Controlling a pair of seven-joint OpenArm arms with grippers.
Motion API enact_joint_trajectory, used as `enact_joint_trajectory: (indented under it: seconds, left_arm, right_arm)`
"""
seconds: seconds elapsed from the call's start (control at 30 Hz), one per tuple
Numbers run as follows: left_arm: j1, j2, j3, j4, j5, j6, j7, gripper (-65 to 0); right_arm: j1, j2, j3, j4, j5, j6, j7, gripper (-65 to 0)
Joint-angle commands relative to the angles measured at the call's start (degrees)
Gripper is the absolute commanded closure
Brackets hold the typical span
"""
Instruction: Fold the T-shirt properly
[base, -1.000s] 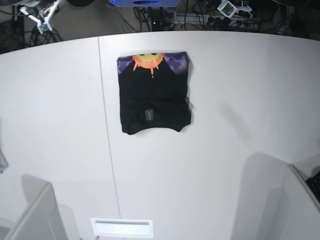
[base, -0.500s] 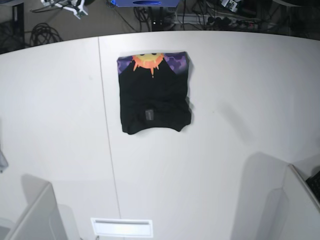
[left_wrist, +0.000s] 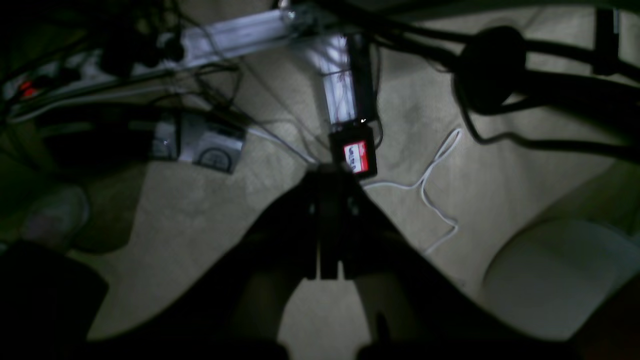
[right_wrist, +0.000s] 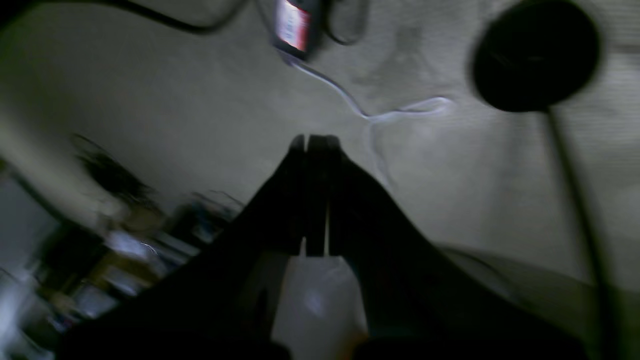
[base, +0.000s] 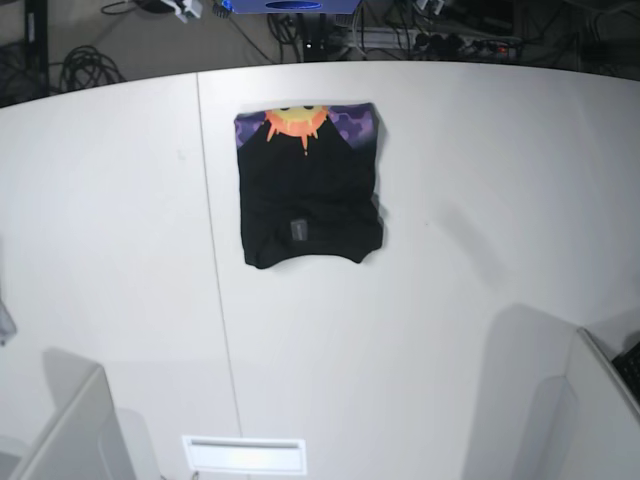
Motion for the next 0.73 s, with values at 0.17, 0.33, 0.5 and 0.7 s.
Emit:
enact_joint_trajectory:
  seconds: [0.17,0.33,0.5,0.7]
  left_arm:
    - [-8.1,-0.2,0.3,-19.2,3.1,-0.5,-13.0,0.0]
    - [-9.3,-1.7,0.6,-17.0,3.2,-0.5,-11.4,0.0]
    - [-8.8,-2.4,0.1,-15.7,2.9,-0.5,-11.5,0.0]
    - [-7.1,-2.3,0.5,-11.6,2.9,-0.5,-11.4,0.0]
  right_arm:
    - [0.5,-2.9,-0.4,-7.4,-0.3,-12.4,13.4,0.0]
    - [0.7,-3.9,-1.3,-7.4,-0.3,-17.8,13.8,0.0]
    - [0.8,-5.3,-1.3,-7.2,-0.3,-19.9,13.5,0.0]
    - [0.7,-5.4,-1.2,-7.4,-0.2,-19.9,13.5,0.0]
